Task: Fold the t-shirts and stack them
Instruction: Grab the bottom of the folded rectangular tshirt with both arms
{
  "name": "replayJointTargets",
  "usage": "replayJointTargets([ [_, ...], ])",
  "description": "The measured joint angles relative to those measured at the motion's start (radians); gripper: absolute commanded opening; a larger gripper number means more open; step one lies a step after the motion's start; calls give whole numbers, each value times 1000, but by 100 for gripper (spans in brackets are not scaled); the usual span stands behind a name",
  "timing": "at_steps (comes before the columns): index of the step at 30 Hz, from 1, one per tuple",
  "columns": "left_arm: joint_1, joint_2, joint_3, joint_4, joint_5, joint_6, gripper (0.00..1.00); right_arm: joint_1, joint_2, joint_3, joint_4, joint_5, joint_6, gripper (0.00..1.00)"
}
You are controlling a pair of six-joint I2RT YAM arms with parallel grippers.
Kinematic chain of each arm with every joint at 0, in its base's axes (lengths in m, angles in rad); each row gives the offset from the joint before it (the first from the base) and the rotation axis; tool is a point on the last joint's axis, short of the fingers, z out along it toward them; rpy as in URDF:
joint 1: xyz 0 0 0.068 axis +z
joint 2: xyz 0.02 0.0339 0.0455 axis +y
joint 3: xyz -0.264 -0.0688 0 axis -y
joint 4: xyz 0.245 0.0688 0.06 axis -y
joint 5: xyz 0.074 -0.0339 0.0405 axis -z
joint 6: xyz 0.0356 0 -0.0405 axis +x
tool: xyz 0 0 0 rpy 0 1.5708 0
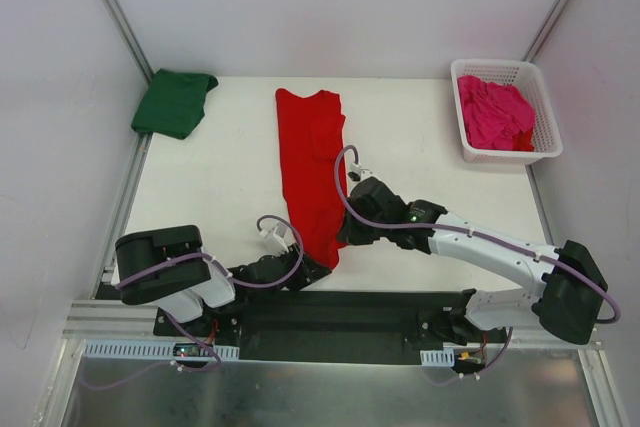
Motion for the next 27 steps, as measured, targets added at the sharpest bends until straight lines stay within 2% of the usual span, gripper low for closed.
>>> replayJointTargets([
  [3, 5, 15, 0, 9, 5, -1, 24, 0, -4, 0, -3, 3, 0, 2],
  [6, 8, 16, 0, 9, 4, 0, 15, 0, -5, 0, -3, 3, 0, 2],
  [7, 11, 16, -1, 6, 5, 2, 7, 0, -5, 0, -3, 4, 0, 2],
  [9, 13, 16, -2, -1, 3, 3, 0, 0, -5, 0, -3, 3, 0, 2],
  [17, 19, -29, -3, -60, 3, 5, 0, 0, -5, 0, -3, 3, -1, 2],
  [23, 25, -235, -3, -277, -7, 43, 0, 0, -5, 0, -3, 3, -1, 2],
  [27, 25, -501, 29, -558, -41, 97, 0, 0, -5, 0, -3, 3, -2, 2],
])
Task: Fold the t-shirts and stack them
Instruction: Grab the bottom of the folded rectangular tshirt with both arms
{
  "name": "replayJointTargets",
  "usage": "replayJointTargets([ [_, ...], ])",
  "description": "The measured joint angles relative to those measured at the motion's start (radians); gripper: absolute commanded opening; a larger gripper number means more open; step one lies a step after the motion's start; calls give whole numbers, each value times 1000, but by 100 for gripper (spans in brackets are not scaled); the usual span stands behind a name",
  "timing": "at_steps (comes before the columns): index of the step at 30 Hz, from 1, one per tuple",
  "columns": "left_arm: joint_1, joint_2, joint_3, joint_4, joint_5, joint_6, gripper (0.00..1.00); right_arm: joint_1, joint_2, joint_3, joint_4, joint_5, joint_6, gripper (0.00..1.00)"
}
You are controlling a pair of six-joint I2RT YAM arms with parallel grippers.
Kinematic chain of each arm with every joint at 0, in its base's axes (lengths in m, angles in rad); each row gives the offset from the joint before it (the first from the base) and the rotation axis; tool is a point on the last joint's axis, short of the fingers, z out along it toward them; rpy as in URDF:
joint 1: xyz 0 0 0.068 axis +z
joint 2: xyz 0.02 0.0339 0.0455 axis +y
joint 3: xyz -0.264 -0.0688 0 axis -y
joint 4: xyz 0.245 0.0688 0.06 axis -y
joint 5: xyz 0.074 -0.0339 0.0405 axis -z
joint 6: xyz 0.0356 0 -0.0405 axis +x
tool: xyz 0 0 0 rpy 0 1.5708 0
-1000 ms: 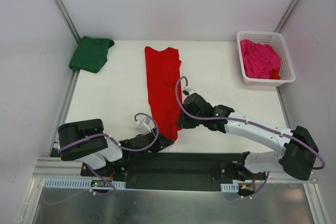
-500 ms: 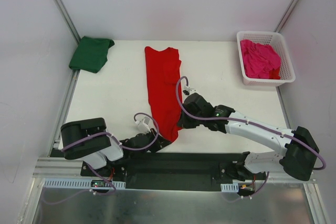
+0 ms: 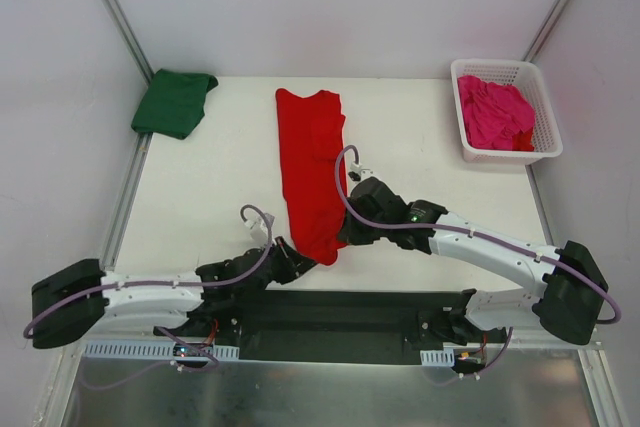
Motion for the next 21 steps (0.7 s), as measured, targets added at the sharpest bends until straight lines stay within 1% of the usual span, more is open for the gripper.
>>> replayJointTargets([
  [2, 0, -134, 28, -138, -32, 24, 0, 0, 0, 0, 0, 0, -1, 2],
  [6, 0, -364, 52, -348, -100, 63, 0, 0, 0, 0, 0, 0, -1, 2],
  [9, 0, -448, 58, -463, -132, 83, 0, 0, 2, 0, 0, -1, -1, 2],
  [12, 0, -462, 81, -571, -152, 107, 0, 0, 3, 0, 0, 0, -2, 2],
  [14, 0, -456, 103, -615, -155, 124, 0, 0, 3, 0, 0, 0, -3, 2],
  [21, 8, -412, 195, -686, -193, 196, 0, 0, 13, 10, -2, 22, -21, 2],
])
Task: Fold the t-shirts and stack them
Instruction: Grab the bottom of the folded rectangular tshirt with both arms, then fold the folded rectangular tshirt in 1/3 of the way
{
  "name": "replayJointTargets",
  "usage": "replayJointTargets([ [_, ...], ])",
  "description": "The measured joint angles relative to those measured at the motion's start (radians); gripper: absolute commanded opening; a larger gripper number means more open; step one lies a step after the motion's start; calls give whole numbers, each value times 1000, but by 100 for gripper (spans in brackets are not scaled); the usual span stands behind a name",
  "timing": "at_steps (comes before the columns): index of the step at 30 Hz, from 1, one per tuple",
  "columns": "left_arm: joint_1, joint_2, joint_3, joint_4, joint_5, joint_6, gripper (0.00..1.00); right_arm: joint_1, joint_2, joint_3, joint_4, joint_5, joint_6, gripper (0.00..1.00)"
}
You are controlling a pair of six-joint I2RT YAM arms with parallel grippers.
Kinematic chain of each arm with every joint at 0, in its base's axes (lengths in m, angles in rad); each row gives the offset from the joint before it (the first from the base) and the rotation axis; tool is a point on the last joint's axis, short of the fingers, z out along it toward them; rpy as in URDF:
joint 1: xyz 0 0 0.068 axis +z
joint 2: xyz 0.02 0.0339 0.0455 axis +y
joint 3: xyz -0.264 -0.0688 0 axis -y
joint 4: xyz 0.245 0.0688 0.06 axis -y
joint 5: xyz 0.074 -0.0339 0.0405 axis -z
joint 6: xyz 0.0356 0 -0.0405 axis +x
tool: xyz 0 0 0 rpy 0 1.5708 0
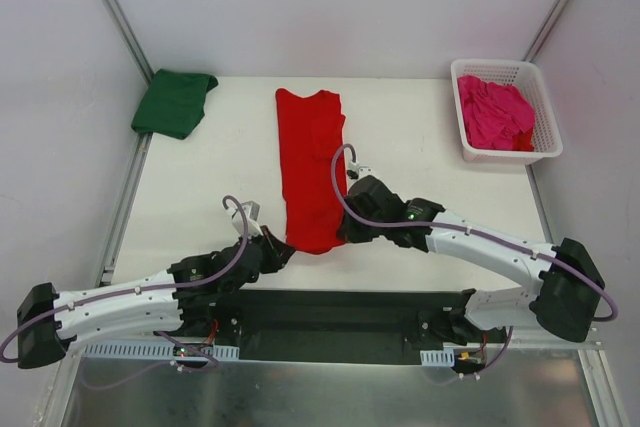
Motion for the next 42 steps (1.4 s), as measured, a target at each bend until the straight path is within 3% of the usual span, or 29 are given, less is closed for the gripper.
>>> replayJointTargets([
  [16, 184, 113, 165, -28, 10, 218, 0, -86, 87, 124, 7, 8, -97, 2],
  [42, 556, 518, 423, 145, 289, 529, 0, -286, 346, 368, 42, -130, -241, 2],
])
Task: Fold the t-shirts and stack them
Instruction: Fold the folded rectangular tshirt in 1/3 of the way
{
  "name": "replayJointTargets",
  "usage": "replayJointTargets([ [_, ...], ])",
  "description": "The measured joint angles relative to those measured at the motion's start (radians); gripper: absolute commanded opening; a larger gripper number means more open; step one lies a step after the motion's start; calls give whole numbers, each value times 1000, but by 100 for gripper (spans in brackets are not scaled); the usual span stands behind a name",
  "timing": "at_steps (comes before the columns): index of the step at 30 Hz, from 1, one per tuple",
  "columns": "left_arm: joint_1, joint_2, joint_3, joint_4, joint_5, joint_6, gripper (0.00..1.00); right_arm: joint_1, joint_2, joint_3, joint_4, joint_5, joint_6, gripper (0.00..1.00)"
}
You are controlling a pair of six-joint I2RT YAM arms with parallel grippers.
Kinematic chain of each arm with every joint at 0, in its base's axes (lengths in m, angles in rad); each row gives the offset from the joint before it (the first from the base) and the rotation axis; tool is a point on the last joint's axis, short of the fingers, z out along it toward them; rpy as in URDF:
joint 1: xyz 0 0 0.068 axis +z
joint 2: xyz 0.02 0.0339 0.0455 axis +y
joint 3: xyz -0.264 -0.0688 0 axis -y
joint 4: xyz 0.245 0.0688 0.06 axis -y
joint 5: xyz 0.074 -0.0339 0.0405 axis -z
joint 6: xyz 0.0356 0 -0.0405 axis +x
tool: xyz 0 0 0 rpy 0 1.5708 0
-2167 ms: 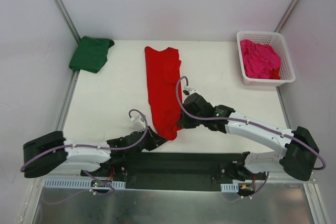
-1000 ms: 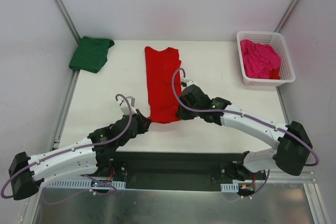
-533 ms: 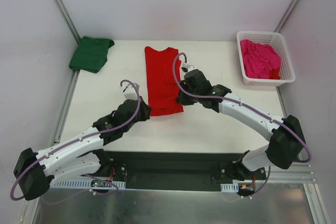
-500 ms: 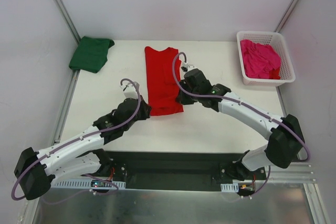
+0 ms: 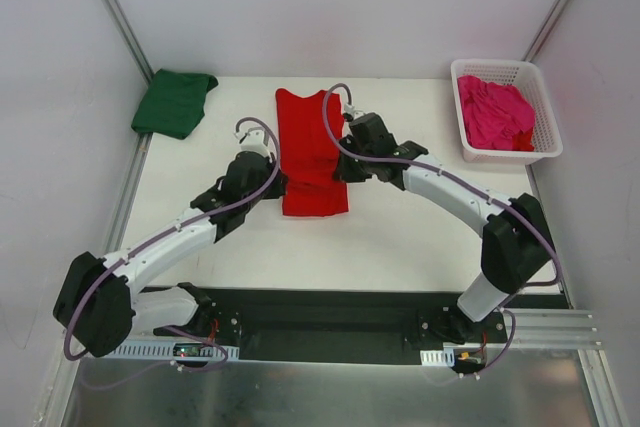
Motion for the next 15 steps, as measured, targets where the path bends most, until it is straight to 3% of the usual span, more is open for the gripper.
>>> replayJointTargets([
  [15, 133, 237, 103, 125, 138, 55, 0, -109, 209, 182, 15, -76, -43, 2],
])
